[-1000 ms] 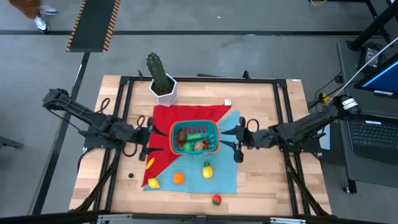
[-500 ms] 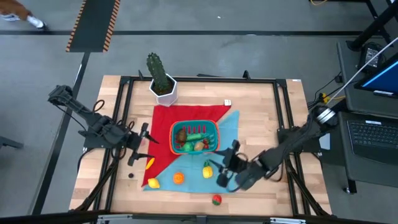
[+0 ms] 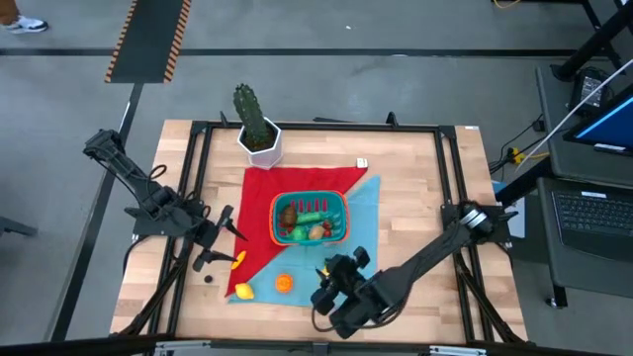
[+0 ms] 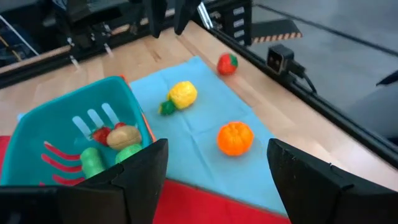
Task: Build produce basket
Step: Put the yellow pineapple into the blue basket
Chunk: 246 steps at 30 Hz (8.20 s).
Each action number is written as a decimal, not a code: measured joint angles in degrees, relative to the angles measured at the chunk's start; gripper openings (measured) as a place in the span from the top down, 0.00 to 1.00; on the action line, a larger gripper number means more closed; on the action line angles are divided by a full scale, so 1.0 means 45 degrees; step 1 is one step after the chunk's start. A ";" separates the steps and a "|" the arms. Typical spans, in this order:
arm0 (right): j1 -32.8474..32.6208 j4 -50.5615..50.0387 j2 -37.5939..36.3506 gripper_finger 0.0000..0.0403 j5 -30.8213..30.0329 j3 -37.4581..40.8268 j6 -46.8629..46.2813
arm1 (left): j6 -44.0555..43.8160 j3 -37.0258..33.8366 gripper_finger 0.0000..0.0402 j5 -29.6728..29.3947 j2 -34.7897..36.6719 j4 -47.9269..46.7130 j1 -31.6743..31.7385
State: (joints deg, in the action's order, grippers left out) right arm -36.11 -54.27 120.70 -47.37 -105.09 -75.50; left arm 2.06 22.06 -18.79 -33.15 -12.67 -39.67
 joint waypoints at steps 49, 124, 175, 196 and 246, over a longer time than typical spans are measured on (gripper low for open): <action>0.1493 -0.0802 0.1792 0.57 0.5361 -0.1590 -0.2445 | -0.0043 0.0010 0.33 -0.0004 -0.0010 -0.1286 -0.0453; 0.1906 -0.1739 0.2607 0.16 0.7023 -0.1562 -0.2547 | -0.0034 0.0015 0.33 -0.0009 -0.0020 -0.1392 -0.0448; 0.2315 -0.1232 0.3254 0.19 0.7776 -0.1572 -0.3184 | -0.0097 0.0015 0.34 -0.0004 -0.0024 -0.1980 -0.0448; 0.2494 -0.1402 0.3245 0.49 0.7771 -0.1572 -0.3203 | -0.0111 0.0015 0.34 -0.0004 -0.0024 -0.2087 -0.0448; -0.0236 0.0803 0.3230 0.50 -0.3592 -0.1783 -0.1804 | -0.0793 0.0015 0.34 0.0009 -0.0024 -0.2064 -0.0453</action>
State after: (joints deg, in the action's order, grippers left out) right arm -37.17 -50.66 135.24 -63.54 -113.11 -83.61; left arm -1.50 22.13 -18.75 -33.26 -21.96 -41.71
